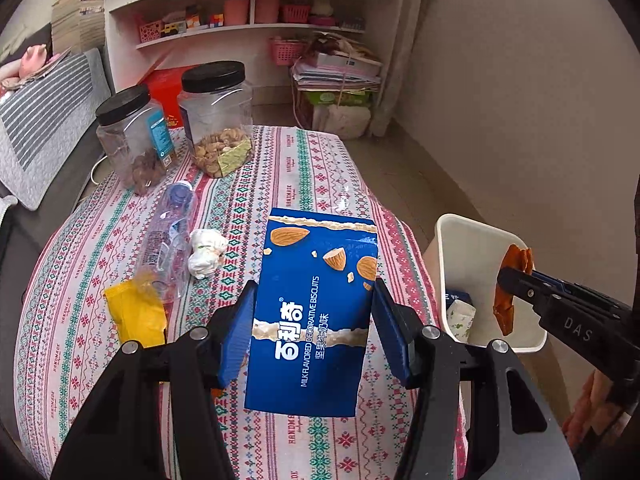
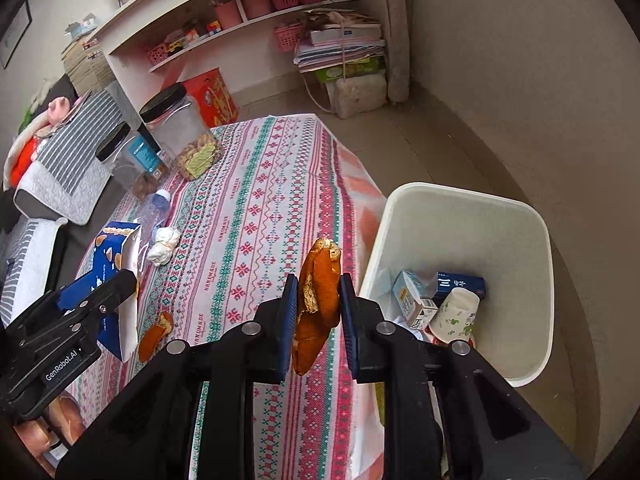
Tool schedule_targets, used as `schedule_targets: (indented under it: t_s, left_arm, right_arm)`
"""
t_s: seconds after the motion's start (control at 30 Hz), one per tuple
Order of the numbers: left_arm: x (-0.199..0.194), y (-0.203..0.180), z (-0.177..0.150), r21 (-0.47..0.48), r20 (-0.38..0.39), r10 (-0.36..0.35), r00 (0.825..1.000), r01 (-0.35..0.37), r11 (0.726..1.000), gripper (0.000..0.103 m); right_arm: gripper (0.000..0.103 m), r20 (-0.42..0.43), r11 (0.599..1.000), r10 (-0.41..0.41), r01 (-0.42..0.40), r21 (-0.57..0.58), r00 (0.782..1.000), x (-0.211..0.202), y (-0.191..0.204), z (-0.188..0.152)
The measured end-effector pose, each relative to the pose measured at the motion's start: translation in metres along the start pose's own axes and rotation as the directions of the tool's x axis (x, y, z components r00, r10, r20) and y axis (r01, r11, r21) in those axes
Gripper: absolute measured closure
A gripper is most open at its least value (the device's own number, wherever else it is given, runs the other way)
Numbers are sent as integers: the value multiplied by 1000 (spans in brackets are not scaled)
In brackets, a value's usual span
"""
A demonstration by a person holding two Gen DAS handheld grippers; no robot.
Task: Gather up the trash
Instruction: 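Carry the box and orange wrapper to the white bin and open right tool, then open left tool to drop the biscuit box into the white bin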
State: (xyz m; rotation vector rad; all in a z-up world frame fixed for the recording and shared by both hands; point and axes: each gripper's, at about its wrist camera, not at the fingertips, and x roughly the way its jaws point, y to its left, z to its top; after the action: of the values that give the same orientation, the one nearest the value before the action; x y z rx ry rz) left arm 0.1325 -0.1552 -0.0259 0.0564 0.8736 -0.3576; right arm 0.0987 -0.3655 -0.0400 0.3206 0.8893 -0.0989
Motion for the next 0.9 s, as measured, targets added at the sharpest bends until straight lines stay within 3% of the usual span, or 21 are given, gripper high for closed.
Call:
schedule_targets:
  t_s: [0.53,0.63,0.7,0.77,0.9]
  left_arm:
    - [22,-80,6,114,-30,-56,998,59,992,47]
    - [25,-96,7,133,-33,-68,997,72,989,47]
    - [28,-109,9,147,-36,-77,996,82,986,47]
    - [30,-121,10,163,-37,-87,996,92,982,47]
    - [34,-148,12,194,-40,-107,993,113,974,47]
  right_arm:
    - [82,-6,986,-97,97,135,995,-10,-88,-2]
    - [78,-5,978,-132,131,165,991,-13,-104,-4]
    - [65,-4,971,-143,142,195,990,-17,-116,-5]
    - [60,-4,963,-157,154,220,988,-21,-129,-6]
    - [54,-4,950,-169,164,266,986,-28,-150,-10]
